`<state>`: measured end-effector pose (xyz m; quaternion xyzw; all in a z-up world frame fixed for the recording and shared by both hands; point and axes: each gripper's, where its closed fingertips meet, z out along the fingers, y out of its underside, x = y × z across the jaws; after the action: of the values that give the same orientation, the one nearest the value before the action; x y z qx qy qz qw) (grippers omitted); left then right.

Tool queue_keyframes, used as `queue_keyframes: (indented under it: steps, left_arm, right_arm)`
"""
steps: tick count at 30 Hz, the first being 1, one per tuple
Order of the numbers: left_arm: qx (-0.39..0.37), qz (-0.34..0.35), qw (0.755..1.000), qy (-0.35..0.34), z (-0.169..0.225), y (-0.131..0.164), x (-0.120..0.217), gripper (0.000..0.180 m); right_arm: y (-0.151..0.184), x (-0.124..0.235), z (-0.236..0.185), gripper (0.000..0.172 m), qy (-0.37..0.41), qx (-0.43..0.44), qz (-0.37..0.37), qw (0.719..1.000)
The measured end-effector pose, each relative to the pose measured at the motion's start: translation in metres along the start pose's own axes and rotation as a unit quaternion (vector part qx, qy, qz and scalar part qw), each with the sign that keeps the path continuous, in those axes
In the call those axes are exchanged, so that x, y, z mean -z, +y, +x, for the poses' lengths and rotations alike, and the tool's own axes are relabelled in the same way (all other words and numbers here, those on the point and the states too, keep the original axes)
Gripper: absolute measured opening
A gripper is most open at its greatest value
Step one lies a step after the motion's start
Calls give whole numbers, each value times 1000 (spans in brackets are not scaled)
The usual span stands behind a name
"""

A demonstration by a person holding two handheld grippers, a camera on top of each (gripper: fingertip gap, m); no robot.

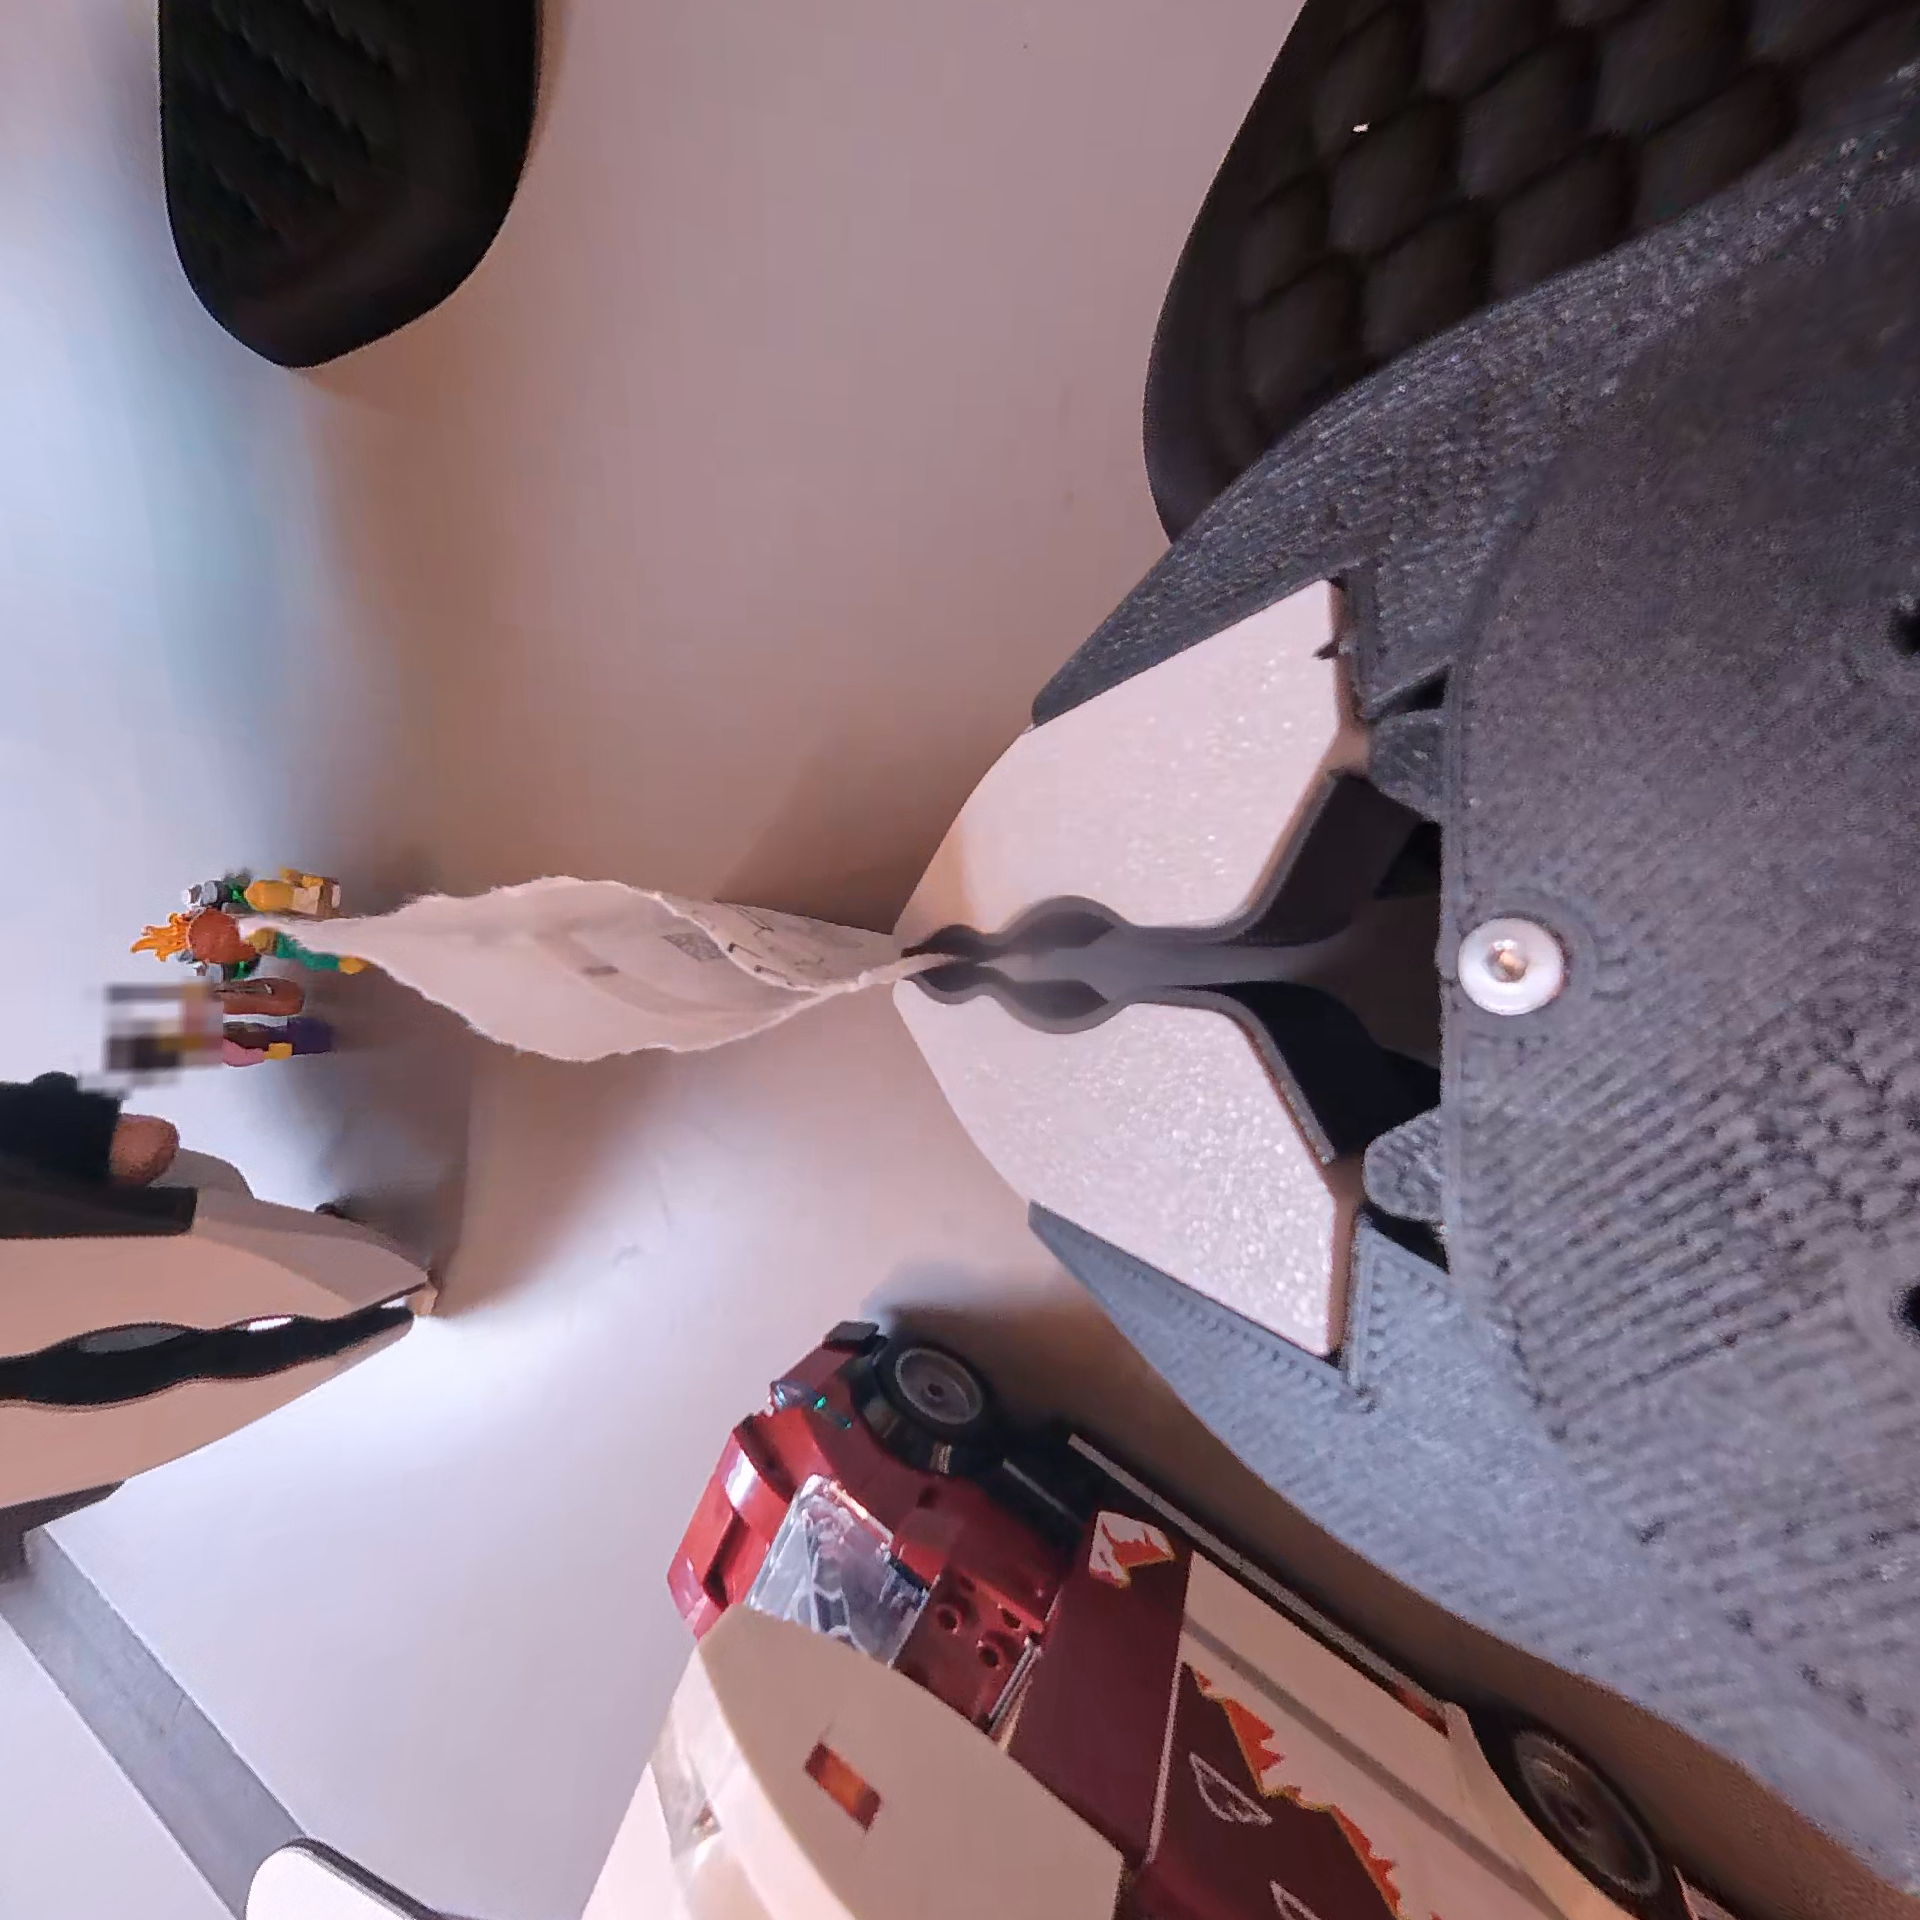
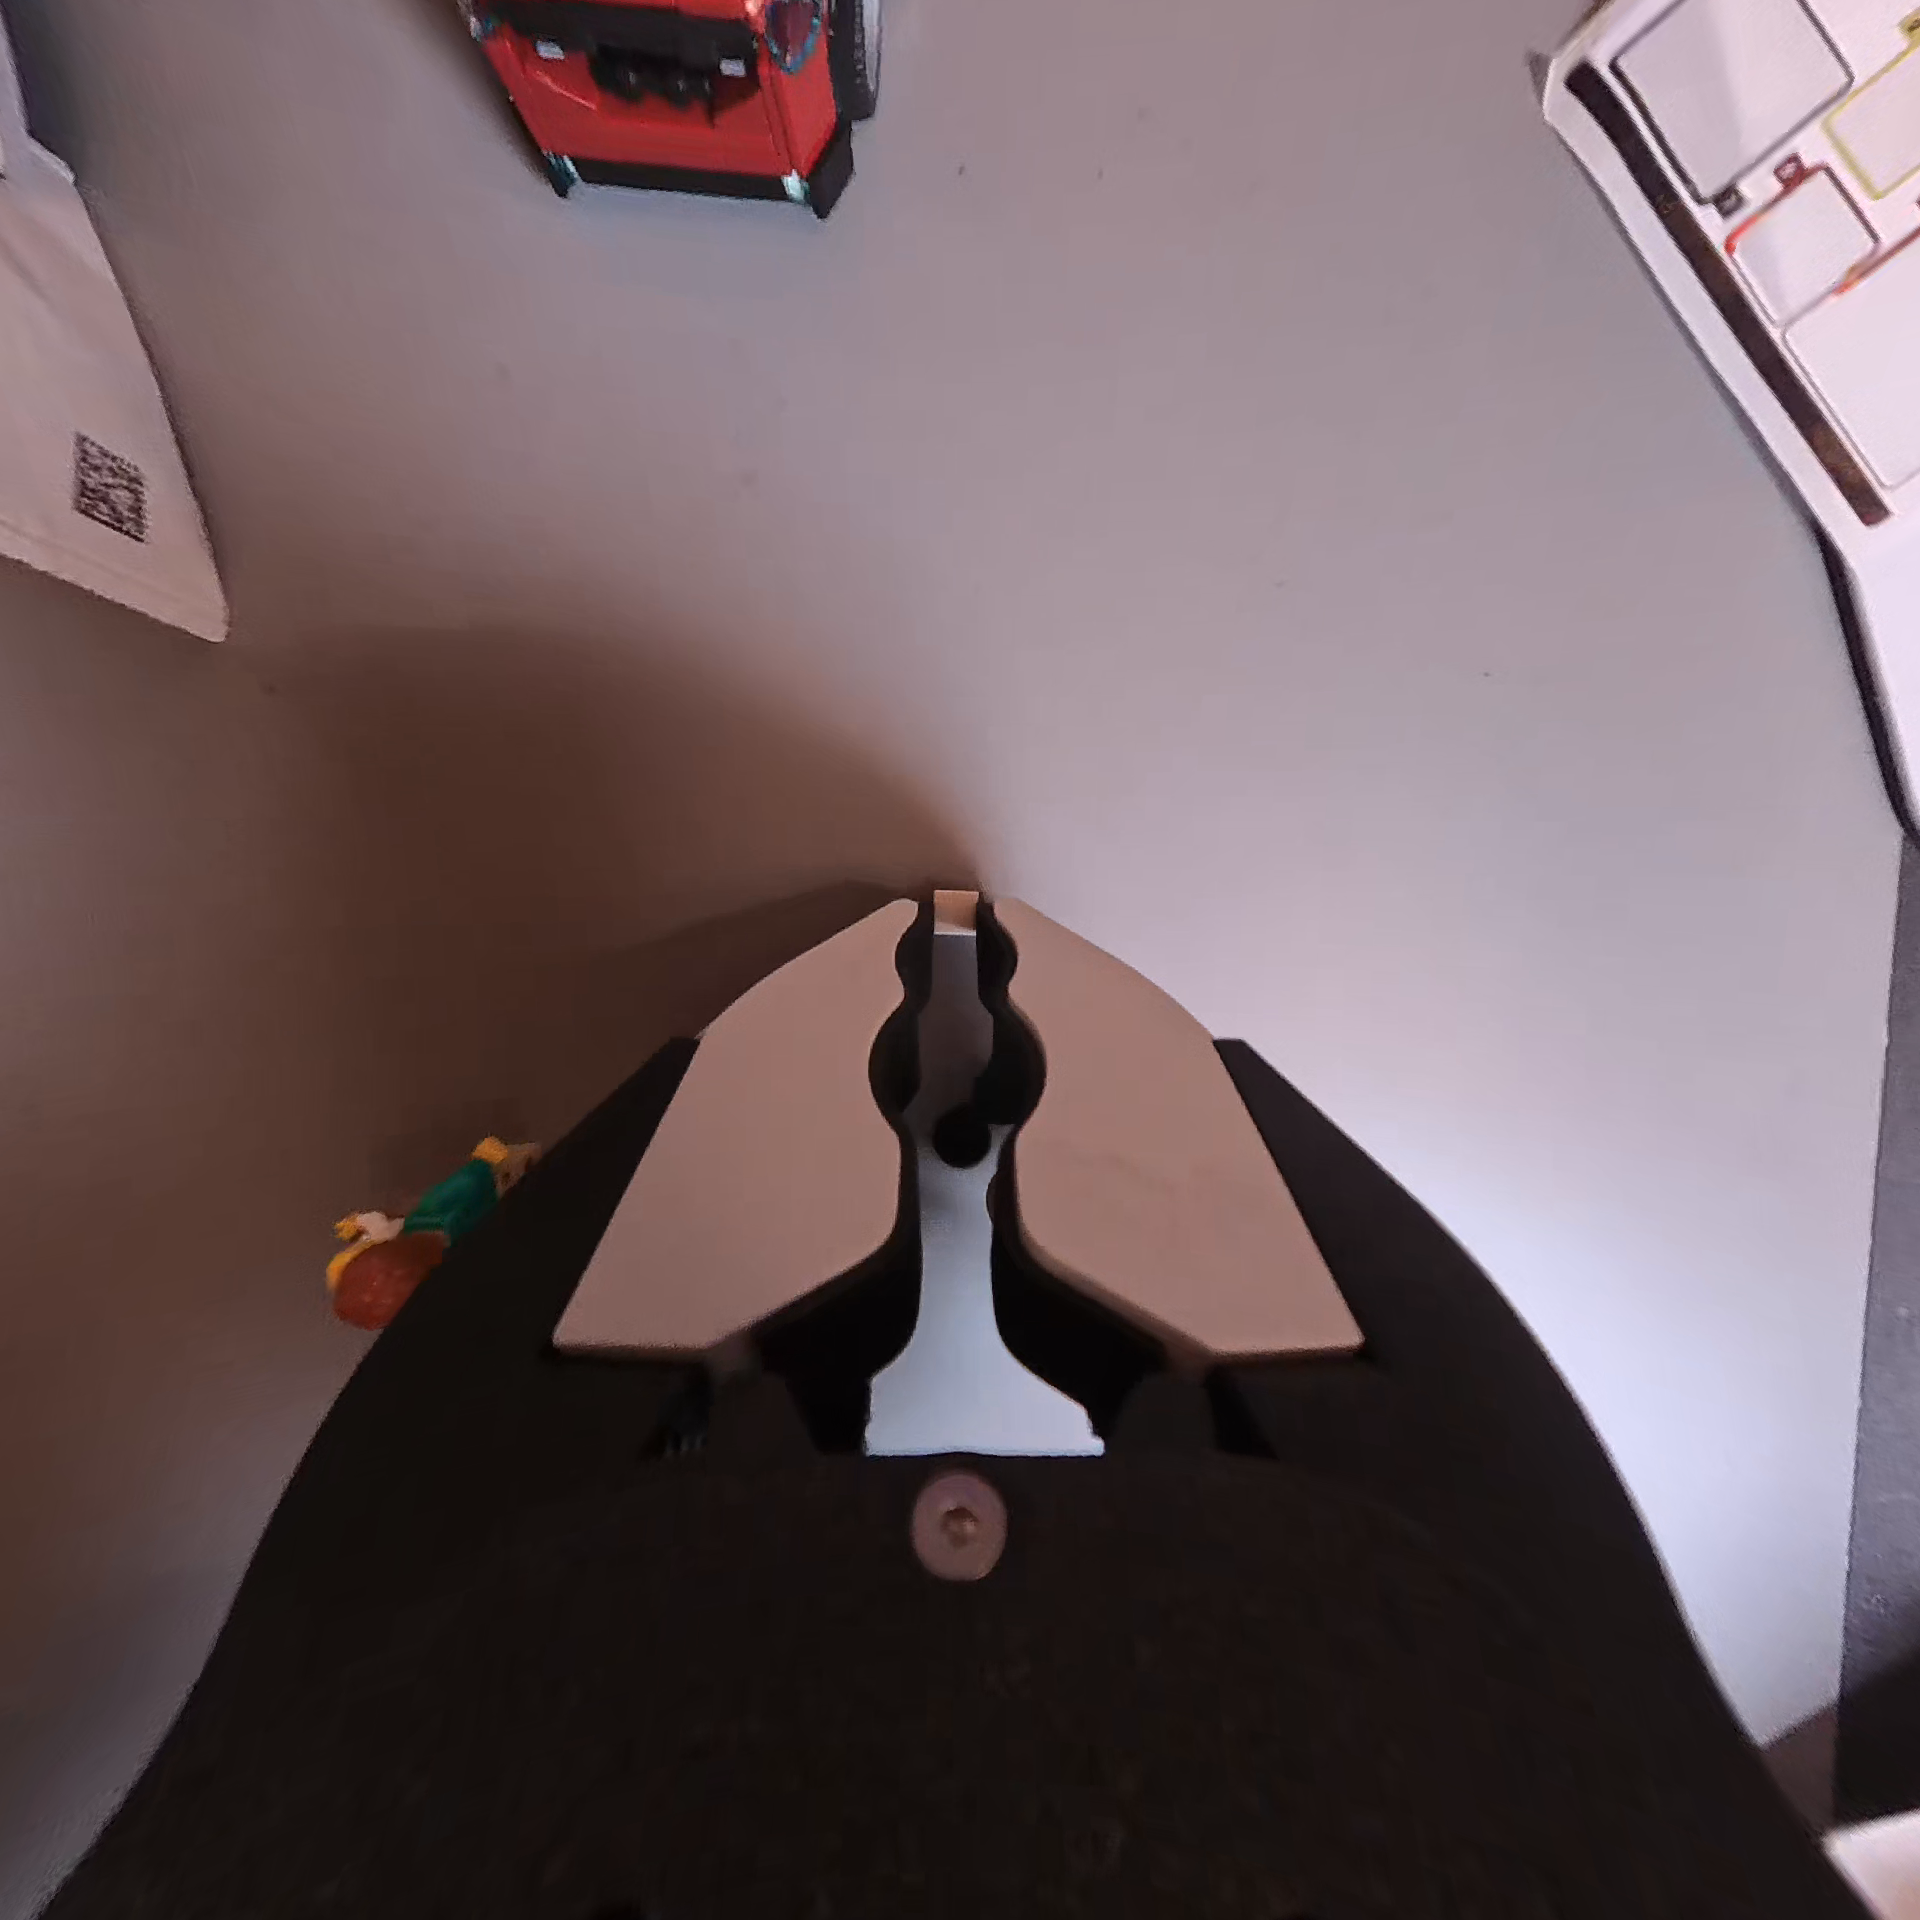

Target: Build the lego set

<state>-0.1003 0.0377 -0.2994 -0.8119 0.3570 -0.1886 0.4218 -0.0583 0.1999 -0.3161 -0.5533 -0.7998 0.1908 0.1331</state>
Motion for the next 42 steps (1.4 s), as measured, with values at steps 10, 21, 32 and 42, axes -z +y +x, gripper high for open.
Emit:
queue_keyframes:
  steps: [10, 21, 32, 42]
  left_arm:
    - [-3, -1, 1000, -1, 1, -1, 0, 0]
    - [-6, 2, 1000, -7, 0, -3, 3, 0]
    - [-5, 3, 1000, -7, 0, -3, 2, 1]
    - [0, -1, 1000, -6, -1, 0, 1, 1]
  right_arm:
    - [-114, 45, -127, 7, -127, 143, 164, 968]
    - [-101, 53, -102, 18, -80, 119, 156, 977]
    - [29, 24, 41, 19, 57, -60, 27, 996]
    - [21, 20, 29, 7, 29, -48, 28, 998]
